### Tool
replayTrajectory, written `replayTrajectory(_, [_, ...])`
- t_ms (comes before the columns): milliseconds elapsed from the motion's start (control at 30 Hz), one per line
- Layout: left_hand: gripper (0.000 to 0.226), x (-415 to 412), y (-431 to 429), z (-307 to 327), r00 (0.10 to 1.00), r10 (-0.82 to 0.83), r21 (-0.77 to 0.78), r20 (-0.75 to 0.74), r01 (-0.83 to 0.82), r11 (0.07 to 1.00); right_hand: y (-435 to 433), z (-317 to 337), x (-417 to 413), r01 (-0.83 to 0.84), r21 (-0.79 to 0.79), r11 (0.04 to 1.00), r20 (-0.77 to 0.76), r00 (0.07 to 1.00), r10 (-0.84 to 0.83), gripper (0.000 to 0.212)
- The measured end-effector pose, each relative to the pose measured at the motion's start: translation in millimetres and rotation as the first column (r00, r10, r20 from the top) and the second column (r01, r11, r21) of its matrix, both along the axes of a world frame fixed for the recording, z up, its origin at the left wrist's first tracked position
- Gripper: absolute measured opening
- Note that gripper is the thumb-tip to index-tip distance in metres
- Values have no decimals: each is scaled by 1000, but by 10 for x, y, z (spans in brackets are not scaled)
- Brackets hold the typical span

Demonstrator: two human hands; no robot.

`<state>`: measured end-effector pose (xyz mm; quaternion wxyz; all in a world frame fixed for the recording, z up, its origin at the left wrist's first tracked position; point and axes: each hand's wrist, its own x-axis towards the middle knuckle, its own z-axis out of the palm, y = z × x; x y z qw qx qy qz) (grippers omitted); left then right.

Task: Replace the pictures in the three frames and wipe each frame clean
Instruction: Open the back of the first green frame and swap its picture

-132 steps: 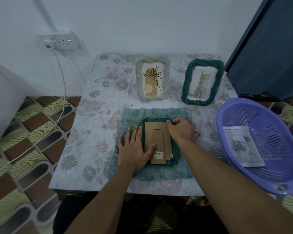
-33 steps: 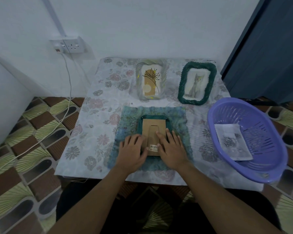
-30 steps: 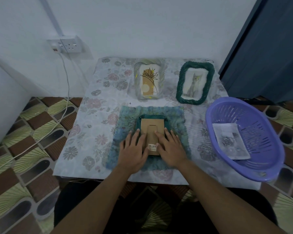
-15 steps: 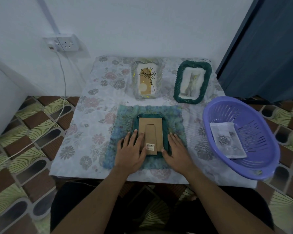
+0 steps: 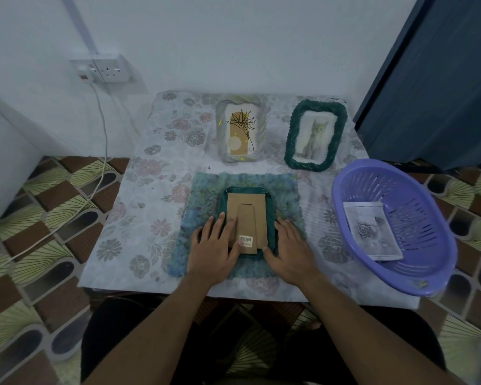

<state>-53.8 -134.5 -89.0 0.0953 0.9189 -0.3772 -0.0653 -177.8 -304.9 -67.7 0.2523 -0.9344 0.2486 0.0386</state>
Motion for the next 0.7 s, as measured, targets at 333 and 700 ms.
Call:
replayTrajectory(333, [63, 2, 8, -13, 1000, -5, -15, -1, 5, 1000, 72, 19, 83, 96, 32, 995, 27, 995, -97, 66])
replayTrajectory(700, [66, 3, 3, -7, 1000, -3, -14, -9, 3, 1000, 162, 7, 164, 208, 104, 973, 47, 976, -214, 52])
